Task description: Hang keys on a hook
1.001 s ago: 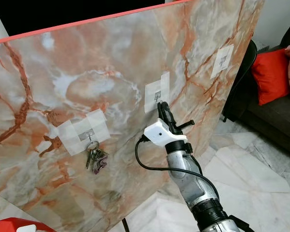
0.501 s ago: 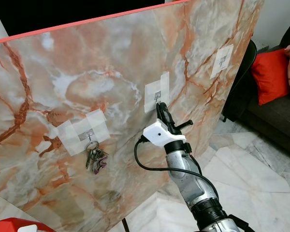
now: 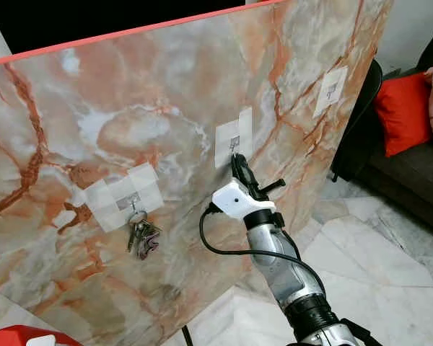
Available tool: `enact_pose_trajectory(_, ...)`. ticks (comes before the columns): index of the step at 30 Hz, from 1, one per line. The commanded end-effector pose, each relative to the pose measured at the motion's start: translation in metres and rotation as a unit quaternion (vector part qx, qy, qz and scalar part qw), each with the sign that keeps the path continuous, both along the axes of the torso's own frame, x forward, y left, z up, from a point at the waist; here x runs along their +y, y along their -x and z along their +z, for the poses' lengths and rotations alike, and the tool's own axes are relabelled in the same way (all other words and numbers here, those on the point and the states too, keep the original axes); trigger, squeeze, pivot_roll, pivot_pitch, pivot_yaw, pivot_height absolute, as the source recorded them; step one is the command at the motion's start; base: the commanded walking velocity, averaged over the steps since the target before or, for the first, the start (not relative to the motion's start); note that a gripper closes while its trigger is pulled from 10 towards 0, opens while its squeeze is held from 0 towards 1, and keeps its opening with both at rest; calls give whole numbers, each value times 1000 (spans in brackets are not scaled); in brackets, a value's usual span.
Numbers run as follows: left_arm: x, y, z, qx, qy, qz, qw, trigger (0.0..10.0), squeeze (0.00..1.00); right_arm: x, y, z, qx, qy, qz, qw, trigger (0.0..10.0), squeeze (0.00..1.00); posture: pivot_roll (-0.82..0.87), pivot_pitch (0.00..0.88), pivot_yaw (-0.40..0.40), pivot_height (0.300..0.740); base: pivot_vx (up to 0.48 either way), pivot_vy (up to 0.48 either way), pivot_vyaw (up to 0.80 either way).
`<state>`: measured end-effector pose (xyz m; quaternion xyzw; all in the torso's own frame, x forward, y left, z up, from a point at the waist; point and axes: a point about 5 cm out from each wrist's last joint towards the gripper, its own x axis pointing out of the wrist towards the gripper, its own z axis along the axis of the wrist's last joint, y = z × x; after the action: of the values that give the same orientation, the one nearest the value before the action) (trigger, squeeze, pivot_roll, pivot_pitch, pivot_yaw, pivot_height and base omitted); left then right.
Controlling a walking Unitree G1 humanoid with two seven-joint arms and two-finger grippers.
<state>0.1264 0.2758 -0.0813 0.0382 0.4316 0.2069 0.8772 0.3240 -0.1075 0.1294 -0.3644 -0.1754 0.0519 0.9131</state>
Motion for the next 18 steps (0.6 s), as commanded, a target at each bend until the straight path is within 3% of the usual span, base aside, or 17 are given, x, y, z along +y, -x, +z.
enact_pose_trajectory(1,1,2,-1,5,0,2,1000,10000,0,7,-1,-3,14,8,16,1000,10000,0,38,0,-11,740,0,0,0)
enact_pose_trajectory(18,-1,3,-2,9,2,2,1000,10000,0,7,-3,-9,42,14,15,999,10000,0,38,0,-11,740,0,0,0)
